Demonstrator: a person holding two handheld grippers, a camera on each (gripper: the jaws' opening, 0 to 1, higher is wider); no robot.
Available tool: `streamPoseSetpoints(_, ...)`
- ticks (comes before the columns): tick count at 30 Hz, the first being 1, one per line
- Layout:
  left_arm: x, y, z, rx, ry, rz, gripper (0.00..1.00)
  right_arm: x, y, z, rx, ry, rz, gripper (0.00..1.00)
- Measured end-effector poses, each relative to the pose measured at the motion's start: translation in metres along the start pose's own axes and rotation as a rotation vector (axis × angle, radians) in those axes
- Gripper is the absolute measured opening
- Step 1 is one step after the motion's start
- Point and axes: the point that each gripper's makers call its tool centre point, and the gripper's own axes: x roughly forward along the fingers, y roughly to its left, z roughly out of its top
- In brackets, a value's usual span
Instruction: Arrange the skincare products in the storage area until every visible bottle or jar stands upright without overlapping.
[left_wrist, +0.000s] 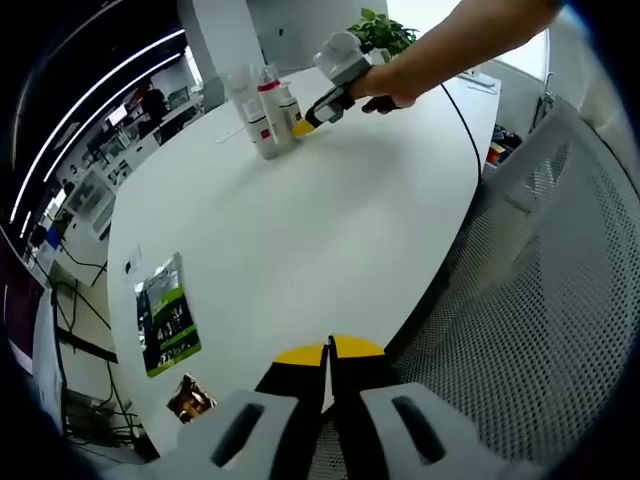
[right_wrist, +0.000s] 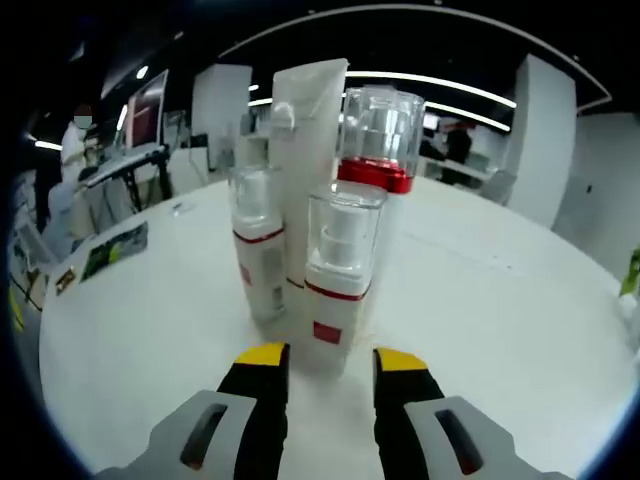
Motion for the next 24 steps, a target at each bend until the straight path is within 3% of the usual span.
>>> streamPoseSetpoints(7,0.0,0.001,0.0,0.0,-0.004,0.001,0.01,-0.006,-0.019,0.002,0.036,-0.007,-0.04,0.26)
streamPoseSetpoints(13,-0.001,0.002,0.0,0.0,-0.003,0.006,0.01,-0.002,-0.016,0.008,0.039,-0.014,-0.045,0.24)
streamPoseSetpoints(24,-0.001,0.003,-0.001,0.003,0.001,0.014,0.01,-0.003,-0.018,0.001,0.057,0.011,-0.052,0.23)
